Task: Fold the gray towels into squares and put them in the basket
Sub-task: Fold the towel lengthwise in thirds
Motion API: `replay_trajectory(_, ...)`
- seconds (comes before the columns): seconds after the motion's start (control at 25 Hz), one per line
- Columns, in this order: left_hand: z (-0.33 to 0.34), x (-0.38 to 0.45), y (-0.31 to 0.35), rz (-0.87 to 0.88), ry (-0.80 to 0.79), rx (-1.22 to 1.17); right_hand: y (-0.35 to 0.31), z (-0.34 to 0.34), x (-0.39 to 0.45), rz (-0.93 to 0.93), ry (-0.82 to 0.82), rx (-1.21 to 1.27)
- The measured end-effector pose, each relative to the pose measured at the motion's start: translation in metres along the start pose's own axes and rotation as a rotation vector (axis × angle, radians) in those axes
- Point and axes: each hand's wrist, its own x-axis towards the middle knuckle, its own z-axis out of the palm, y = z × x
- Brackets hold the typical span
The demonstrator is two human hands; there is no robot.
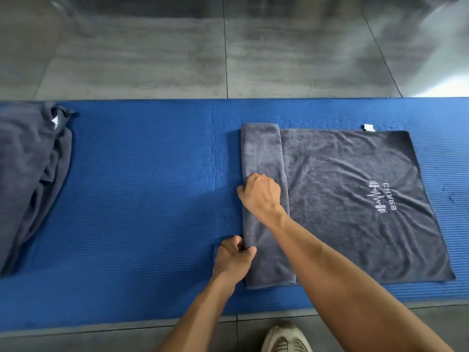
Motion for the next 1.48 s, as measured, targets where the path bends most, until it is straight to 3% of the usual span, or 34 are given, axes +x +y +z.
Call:
replay_trajectory(0.16, -0.018, 0.005, -0.014, -0.01, 0.082, 0.095, -0.024, 0.011, -0.005, -0.093, -0.009, 0.088)
replay_trajectory(0.48, -0.128, 0.008, -0.065, -0.056, 0.368, 0.164, -0.148, 0.049, -0.009, -0.355, -0.116, 0.056)
replay_trajectory(0.6, -0.146, 0.002, -0.078, -0.013, 0.5, 0.325, -0.164, 0.059, -0.021, -0.467, -0.099, 0.154)
replay_trajectory(0.68, -0.141, 0.0, -0.08, 0.251, 0.559, 0.599, -0.143, 0.064, -0.025, -0.52, 0.082, 0.223)
replay_trajectory(0.76, -0.124, 0.004, -0.079, 0.573, 0.486, 0.842, -0.095, 0.072, -0.032, -0.458, 0.202, 0.165)
replay_trajectory(0.84, -0.105, 0.01, -0.075, 0.7, 0.382, 0.952, -0.028, 0.083, -0.052, -0.369, 0.207, 0.026)
replay_trajectory(0.96, -0.089, 0.013, -0.065, 0.659, 0.341, 1.046, 0.066, 0.091, -0.083, -0.271, 0.162, -0.157)
replay_trajectory(1.08, -0.085, 0.018, -0.046, 0.696, 0.385, 1.106, 0.099, 0.083, -0.092, 0.021, 0.219, -0.143)
replay_trajectory(1.12, -0.088, 0.023, -0.043, 0.681, 0.402, 1.118, 0.093, 0.084, -0.093, 0.016, 0.227, -0.129)
replay_trajectory(1.28, -0.092, 0.034, -0.035, 0.605, 0.359, 1.139, 0.091, 0.087, -0.099, -0.295, 0.157, -0.174)
replay_trajectory(1.4, -0.097, 0.039, -0.033, 0.624, 0.364, 1.043, 0.098, 0.076, -0.084, -0.001, 0.193, -0.132)
replay_trajectory(1.48, -0.099, 0.047, -0.022, 0.596, 0.384, 0.993, 0.083, 0.069, -0.069, -0.003, 0.231, -0.103)
